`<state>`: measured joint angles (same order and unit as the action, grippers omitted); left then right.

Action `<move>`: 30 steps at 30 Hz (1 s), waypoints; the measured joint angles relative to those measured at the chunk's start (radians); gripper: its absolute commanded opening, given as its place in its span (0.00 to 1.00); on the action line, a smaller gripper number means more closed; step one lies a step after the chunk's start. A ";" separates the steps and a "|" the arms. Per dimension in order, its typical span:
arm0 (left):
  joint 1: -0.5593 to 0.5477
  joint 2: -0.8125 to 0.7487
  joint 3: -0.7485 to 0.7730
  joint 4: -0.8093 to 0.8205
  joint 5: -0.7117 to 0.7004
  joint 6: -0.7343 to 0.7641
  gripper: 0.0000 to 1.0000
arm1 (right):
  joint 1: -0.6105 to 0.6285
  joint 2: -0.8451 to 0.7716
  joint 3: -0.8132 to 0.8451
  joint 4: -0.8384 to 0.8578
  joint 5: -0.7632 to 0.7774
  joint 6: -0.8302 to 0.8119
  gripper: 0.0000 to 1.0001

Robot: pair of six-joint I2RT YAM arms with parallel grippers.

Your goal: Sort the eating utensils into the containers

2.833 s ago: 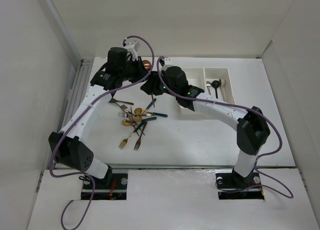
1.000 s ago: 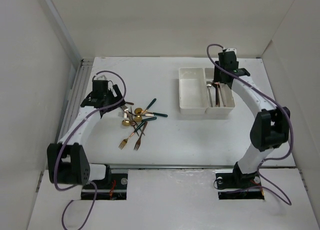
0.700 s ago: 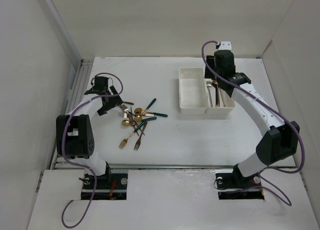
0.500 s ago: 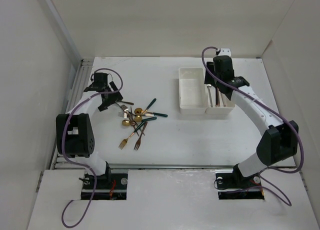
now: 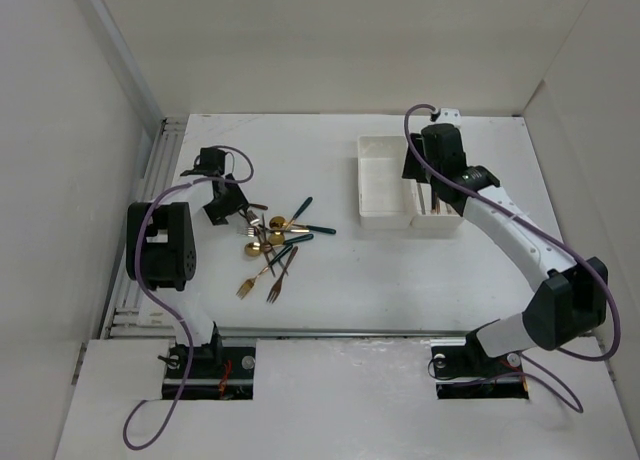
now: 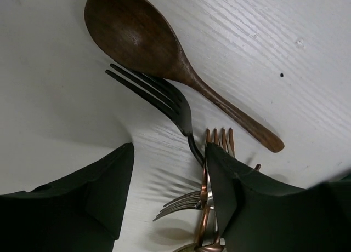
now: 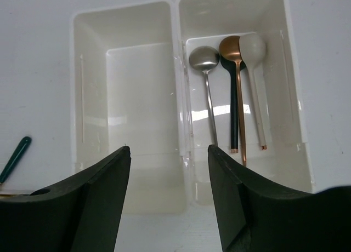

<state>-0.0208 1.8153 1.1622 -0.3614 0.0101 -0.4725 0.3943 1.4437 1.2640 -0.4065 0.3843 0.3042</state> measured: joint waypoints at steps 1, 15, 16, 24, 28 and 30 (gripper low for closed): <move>-0.002 0.005 0.009 -0.005 0.001 -0.004 0.49 | 0.006 -0.006 -0.001 0.002 0.002 0.007 0.64; -0.002 0.104 0.119 -0.016 0.013 -0.045 0.00 | 0.033 -0.013 0.003 0.003 0.061 0.001 0.64; -0.002 0.106 0.121 -0.013 0.015 -0.045 0.00 | 0.033 -0.013 0.003 0.003 0.064 -0.002 0.64; 0.023 0.106 0.133 -0.034 0.050 -0.045 0.00 | 0.103 0.003 0.047 -0.005 0.065 -0.067 0.65; 0.036 0.087 0.149 -0.089 0.057 -0.037 0.00 | 0.210 0.051 0.144 -0.001 0.016 -0.124 0.68; 0.040 0.053 0.162 -0.111 0.053 -0.023 0.00 | 0.258 0.066 0.177 0.010 -0.035 -0.149 0.68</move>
<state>0.0193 1.8679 1.3239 -0.4728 0.0628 -0.4950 0.6525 1.5097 1.4410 -0.3965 0.3489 0.1551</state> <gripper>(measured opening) 0.025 0.675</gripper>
